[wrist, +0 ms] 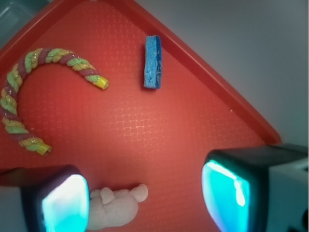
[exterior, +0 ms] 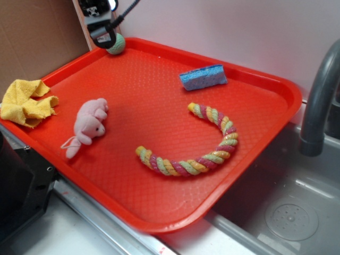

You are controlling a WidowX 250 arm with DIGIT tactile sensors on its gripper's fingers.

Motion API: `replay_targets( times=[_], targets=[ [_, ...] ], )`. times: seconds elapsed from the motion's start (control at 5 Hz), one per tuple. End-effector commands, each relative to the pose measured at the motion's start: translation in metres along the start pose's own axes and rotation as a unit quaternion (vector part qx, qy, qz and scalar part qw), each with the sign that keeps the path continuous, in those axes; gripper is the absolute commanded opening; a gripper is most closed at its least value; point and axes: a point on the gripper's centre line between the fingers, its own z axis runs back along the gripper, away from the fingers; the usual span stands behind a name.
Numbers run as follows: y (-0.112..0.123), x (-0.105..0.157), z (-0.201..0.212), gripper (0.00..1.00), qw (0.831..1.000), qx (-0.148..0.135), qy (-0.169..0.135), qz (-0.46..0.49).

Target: Grab the blue sponge.

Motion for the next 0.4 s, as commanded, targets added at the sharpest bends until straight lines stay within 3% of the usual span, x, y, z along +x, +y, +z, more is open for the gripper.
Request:
replay_targets(
  times=[0.0, 0.2],
  targets=[
    [0.021, 0.025, -0.031, 1.0, 0.999, -0.051, -0.008, 0.002],
    [0.025, 0.041, -0.051, 1.0, 0.997, -0.066, -0.024, 0.009]
  ],
)
